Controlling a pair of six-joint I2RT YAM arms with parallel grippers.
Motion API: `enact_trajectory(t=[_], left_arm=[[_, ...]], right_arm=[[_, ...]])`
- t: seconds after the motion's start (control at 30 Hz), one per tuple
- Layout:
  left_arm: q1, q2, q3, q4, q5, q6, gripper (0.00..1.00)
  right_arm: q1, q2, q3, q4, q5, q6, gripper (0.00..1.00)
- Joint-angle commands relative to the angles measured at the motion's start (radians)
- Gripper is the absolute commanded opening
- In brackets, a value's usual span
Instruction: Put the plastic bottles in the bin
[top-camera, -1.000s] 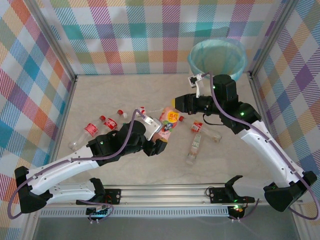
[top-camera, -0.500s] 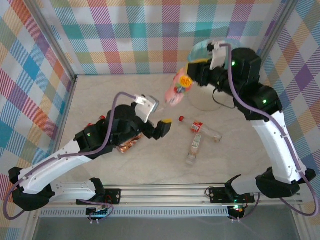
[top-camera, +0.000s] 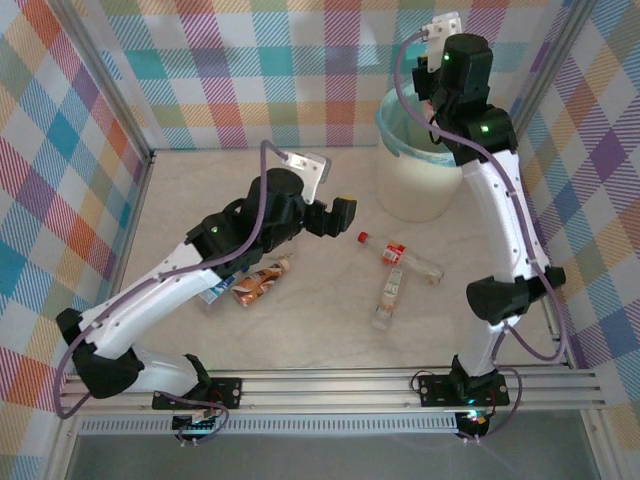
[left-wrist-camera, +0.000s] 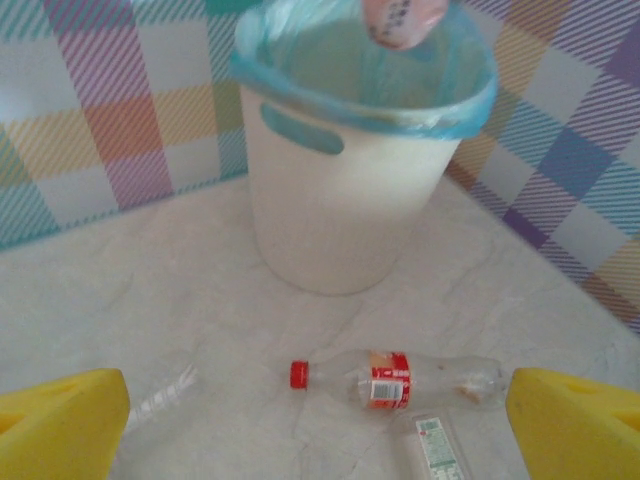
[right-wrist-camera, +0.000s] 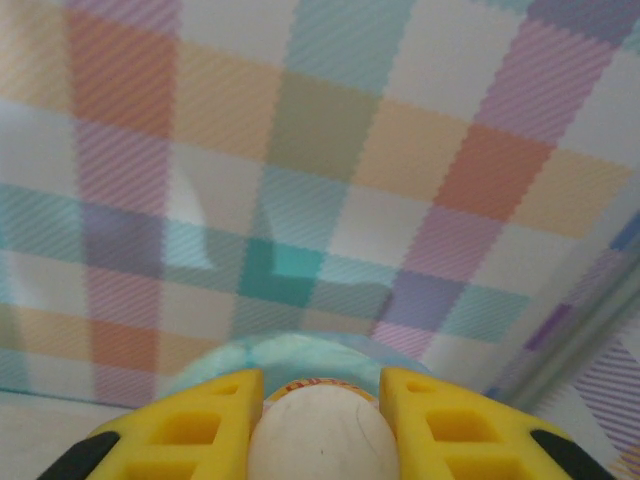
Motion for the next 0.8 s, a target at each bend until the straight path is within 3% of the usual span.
enact_trajectory(t=[0.0,0.23,0.53,0.6,0.7,0.77], left_arm=[[0.045,0.039,0.035,-0.042,0.066,-0.107,0.97],[0.091,0.089,0.013,-0.040,0.143,-0.174,0.96],[0.106,0.103,-0.002,-0.053,0.157,-0.181,0.96],[0.110,0.106,0.000,-0.057,0.161,-0.183,0.96],[0.111,0.112,0.006,-0.065,0.167,-0.183,0.96],[0.112,0.114,0.011,-0.071,0.167,-0.184,0.96]], right_arm=[[-0.022,0.031,0.045,-0.003,0.075,-0.046,0.12],[-0.031,0.079,0.001,-0.072,0.098,0.003,0.17],[-0.044,0.069,-0.078,-0.097,0.103,0.081,0.27],[-0.048,0.060,-0.095,-0.095,0.105,0.105,0.31],[-0.051,0.051,-0.113,-0.082,0.102,0.107,0.46],[-0.054,0.051,-0.108,-0.086,0.102,0.110,0.51]])
